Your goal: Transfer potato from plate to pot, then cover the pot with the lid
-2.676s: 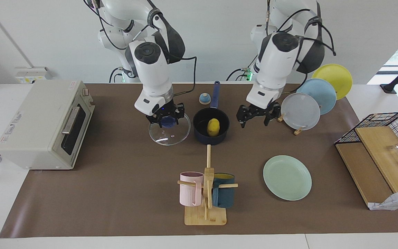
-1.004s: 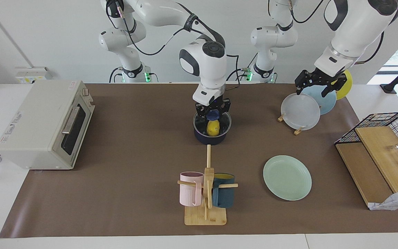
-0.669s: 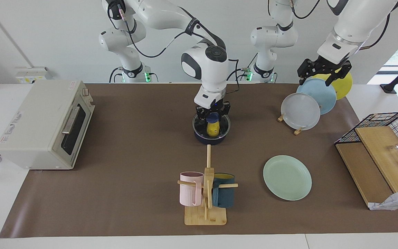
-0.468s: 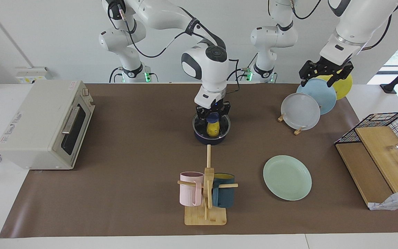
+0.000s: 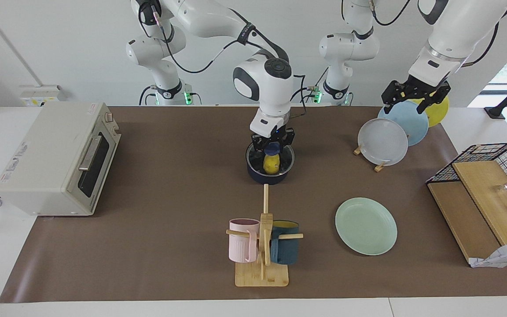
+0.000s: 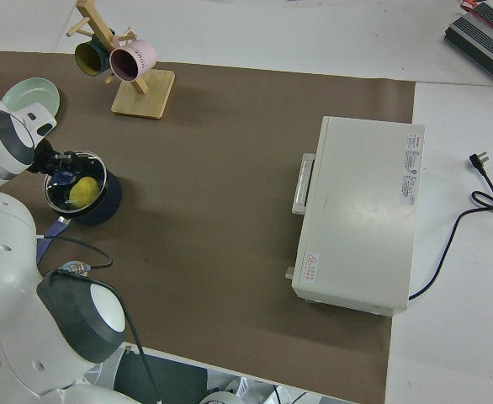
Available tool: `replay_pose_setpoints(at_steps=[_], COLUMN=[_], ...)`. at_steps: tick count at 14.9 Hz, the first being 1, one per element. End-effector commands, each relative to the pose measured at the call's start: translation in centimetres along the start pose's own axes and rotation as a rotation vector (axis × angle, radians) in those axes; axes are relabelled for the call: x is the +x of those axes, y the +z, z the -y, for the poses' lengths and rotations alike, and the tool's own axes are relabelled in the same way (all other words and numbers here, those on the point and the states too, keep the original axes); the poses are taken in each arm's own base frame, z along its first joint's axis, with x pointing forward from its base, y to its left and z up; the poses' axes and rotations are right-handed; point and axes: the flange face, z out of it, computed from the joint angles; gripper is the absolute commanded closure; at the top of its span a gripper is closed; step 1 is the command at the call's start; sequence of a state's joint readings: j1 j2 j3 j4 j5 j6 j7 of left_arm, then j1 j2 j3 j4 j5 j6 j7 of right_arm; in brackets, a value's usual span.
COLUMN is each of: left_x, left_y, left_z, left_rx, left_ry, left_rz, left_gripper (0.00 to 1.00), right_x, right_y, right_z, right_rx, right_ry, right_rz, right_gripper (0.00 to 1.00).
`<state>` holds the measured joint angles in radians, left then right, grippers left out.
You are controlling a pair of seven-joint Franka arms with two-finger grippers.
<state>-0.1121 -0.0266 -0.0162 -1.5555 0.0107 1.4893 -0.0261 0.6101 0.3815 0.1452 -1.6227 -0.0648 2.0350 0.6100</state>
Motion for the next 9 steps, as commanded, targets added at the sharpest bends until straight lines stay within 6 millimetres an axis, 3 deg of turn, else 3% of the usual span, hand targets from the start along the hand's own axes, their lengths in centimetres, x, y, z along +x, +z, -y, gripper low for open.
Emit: replay_pose_setpoints(at_steps=[1, 9], left_x=[0.2, 0.1], left_y=[0.0, 0.6], left_z=[0.4, 0.4], left_rx=[-0.02, -0.026], left_ry=[-0.024, -0.029], left_rz=[-0.043, -0.039], left_gripper=[0.0, 0.0], right_x=[-0.4, -0.7], right_y=[0.3, 0.6], right_z=[0.0, -1.0], right_rx=[-0.014, -0.068], right_ry=[0.018, 0.012], right_rz=[-0.004, 0.029], right_gripper=[1.0, 1.0])
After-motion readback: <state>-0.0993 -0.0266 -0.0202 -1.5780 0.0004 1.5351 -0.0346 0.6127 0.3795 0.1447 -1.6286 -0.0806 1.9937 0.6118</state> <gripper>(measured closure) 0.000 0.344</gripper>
